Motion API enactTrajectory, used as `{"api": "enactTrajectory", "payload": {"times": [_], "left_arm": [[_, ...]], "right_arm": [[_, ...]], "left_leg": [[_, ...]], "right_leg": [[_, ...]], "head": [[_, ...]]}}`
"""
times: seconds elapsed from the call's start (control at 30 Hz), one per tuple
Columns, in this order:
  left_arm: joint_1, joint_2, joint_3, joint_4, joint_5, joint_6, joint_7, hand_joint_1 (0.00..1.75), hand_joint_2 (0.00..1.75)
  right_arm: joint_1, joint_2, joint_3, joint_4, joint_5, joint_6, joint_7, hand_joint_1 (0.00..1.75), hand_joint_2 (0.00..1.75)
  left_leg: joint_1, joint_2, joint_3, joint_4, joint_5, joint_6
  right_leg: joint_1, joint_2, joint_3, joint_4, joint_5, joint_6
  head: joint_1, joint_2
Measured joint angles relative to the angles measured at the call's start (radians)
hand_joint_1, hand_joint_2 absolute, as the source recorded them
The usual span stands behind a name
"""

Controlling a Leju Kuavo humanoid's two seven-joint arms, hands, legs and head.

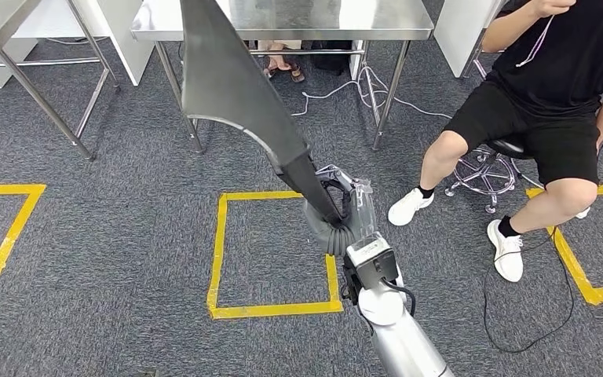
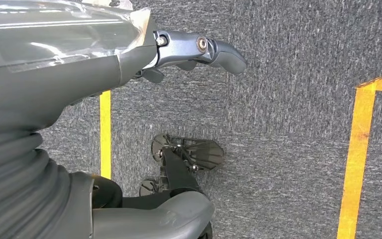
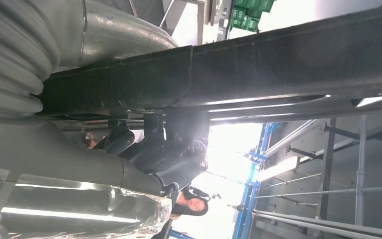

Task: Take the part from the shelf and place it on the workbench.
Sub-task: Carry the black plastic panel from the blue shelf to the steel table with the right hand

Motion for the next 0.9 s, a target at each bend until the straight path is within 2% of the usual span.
{"api": "enactTrajectory", "payload": {"times": [0.1,0.37,0.5,0.57,0.63,0.7,0.77,0.8,0.87,0.9], "left_arm": [[0.0,0.0,0.0,0.0,0.0,-0.006,0.002,0.0,1.75],[0.0,0.0,0.0,0.0,-0.004,-0.01,0.016,0.0,1.75],[0.0,0.0,0.0,0.0,-0.011,-0.003,0.037,0.0,1.75],[0.0,0.0,-0.001,0.0,-0.012,0.001,0.041,0.0,1.75],[0.0,0.0,-0.001,0.0,-0.013,0.003,0.042,0.0,1.75],[0.0,0.0,-0.001,0.0,-0.013,0.004,0.043,0.0,1.75],[-0.001,0.0,-0.001,0.0,-0.013,0.004,0.043,0.0,1.75],[-0.001,-0.001,-0.001,0.0,-0.013,0.004,0.043,0.0,1.75],[0.001,-0.001,-0.001,0.0,-0.013,0.004,0.043,0.0,1.75],[0.001,-0.001,-0.001,0.0,-0.013,0.004,0.044,0.0,1.75]], "right_arm": [[-0.003,0.0,0.006,0.001,-0.004,0.01,0.004,1.75,1.75],[-0.004,-0.003,0.018,0.005,-0.007,0.017,0.006,1.75,1.75],[-0.004,-0.003,0.021,0.007,-0.006,0.017,0.007,1.75,1.75],[-0.004,-0.002,0.024,0.007,-0.004,0.017,0.008,1.75,1.75],[-0.004,-0.001,0.025,0.006,-0.003,0.017,0.01,1.75,1.75],[-0.004,-0.001,0.026,0.005,-0.003,0.017,0.011,1.75,1.75],[-0.004,-0.003,0.026,0.006,-0.003,0.017,0.012,1.75,1.75],[-0.003,-0.004,0.027,0.006,-0.002,0.017,0.013,1.75,1.75],[0.001,-0.007,0.028,0.008,-0.002,0.017,0.014,1.75,1.75],[0.002,-0.009,0.028,0.008,-0.002,0.017,0.014,1.75,1.75]], "left_leg": [[-0.002,0.0,0.0,0.0,0.0,0.005],[-0.002,0.0,0.0,0.001,0.001,0.008],[-0.002,-0.001,-0.001,0.006,-0.003,0.015],[-0.003,-0.001,-0.001,0.005,-0.004,0.02],[0.002,-0.002,0.009,-0.012,0.002,0.029],[0.009,-0.001,0.024,-0.032,0.011,0.04],[0.012,-0.002,0.027,-0.037,0.013,0.045],[0.012,-0.003,0.027,-0.037,0.013,0.045],[0.014,-0.007,0.027,-0.036,0.012,0.043],[0.015,-0.01,0.027,-0.035,0.011,0.041]], "right_leg": [[-0.002,0.0,0.001,-0.001,0.001,0.006],[-0.003,0.0,0.001,-0.002,0.003,0.008],[-0.018,0.0,0.002,-0.003,0.004,0.014],[-0.02,-0.001,0.004,-0.006,0.004,0.017],[-0.016,-0.001,0.002,-0.004,0.001,0.021],[-0.012,0.003,-0.02,0.044,-0.025,0.017],[-0.014,0.009,-0.067,0.139,-0.066,0.007],[-0.016,0.01,-0.096,0.193,-0.085,0.006],[-0.022,0.012,-0.14,0.265,-0.099,0.015],[-0.026,0.013,-0.139,0.255,-0.085,0.026]], "head": [[0.0,0.0],[0.0,0.0],[-0.001,0.0],[-0.001,0.0],[0.0,0.0],[0.002,0.0],[0.005,0.0],[0.005,0.0],[0.006,0.0],[0.006,0.0]]}}
